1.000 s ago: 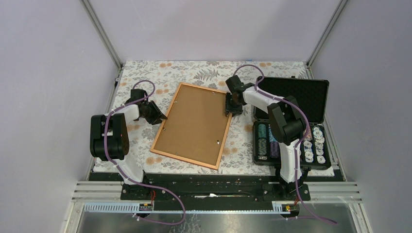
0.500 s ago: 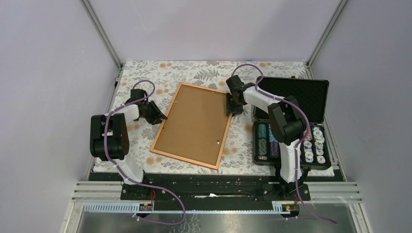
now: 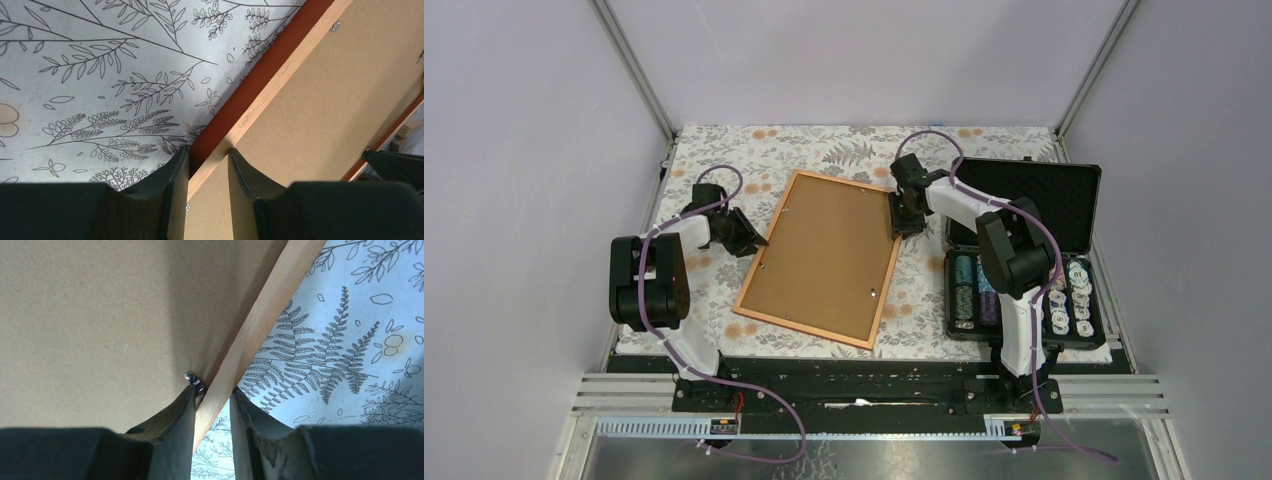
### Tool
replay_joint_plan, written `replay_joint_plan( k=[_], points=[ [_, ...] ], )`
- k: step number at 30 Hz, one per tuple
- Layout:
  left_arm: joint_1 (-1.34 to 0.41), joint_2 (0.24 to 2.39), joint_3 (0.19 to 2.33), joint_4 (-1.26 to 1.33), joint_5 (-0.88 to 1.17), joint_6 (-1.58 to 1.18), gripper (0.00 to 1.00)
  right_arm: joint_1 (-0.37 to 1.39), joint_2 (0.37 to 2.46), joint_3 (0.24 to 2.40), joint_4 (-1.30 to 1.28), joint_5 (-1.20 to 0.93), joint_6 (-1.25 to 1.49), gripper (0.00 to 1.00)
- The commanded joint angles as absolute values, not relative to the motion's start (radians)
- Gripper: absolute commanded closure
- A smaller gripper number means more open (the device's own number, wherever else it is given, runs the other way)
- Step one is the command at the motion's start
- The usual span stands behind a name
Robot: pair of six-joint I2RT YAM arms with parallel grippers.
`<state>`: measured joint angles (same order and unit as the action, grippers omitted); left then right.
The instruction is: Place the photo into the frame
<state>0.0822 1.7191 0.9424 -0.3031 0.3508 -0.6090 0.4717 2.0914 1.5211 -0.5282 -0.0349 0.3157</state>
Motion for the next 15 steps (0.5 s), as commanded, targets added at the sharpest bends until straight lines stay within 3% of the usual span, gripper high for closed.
replay_joint_plan(
  k=[1, 7, 8, 9, 10, 11, 12, 15],
  points=[
    [0.093, 1.749, 0.937, -0.378, 0.308, -0.631, 0.92, 0.475, 2.142, 1.532, -0.51, -0.068, 0.206, 1.0],
    [0.093, 1.747, 0.936, -0.377, 0.311, -0.633, 0.92, 0.474, 2.144, 1.551, -0.502, -0.049, 0.172, 1.0],
    [0.092, 1.747, 0.936, -0.376, 0.313, -0.632, 0.92, 0.474, 2.138, 1.56, -0.512, -0.044, 0.18, 0.96],
    [0.093, 1.747, 0.936, -0.375, 0.313, -0.633, 0.92, 0.475, 2.131, 1.572, -0.525, -0.046, 0.19, 0.8],
    [0.094, 1.747, 0.936, -0.375, 0.313, -0.633, 0.92, 0.475, 2.12, 1.583, -0.539, -0.054, 0.205, 0.56],
    [0.095, 1.746, 0.936, -0.375, 0.314, -0.634, 0.92, 0.476, 2.104, 1.586, -0.551, -0.059, 0.222, 0.41],
    [0.095, 1.745, 0.936, -0.375, 0.314, -0.635, 0.92, 0.476, 2.084, 1.587, -0.561, -0.061, 0.24, 0.31],
    [0.101, 1.745, 0.934, -0.375, 0.315, -0.639, 0.93, 0.483, 2.0, 1.566, -0.589, -0.049, 0.31, 0.15]
  ],
)
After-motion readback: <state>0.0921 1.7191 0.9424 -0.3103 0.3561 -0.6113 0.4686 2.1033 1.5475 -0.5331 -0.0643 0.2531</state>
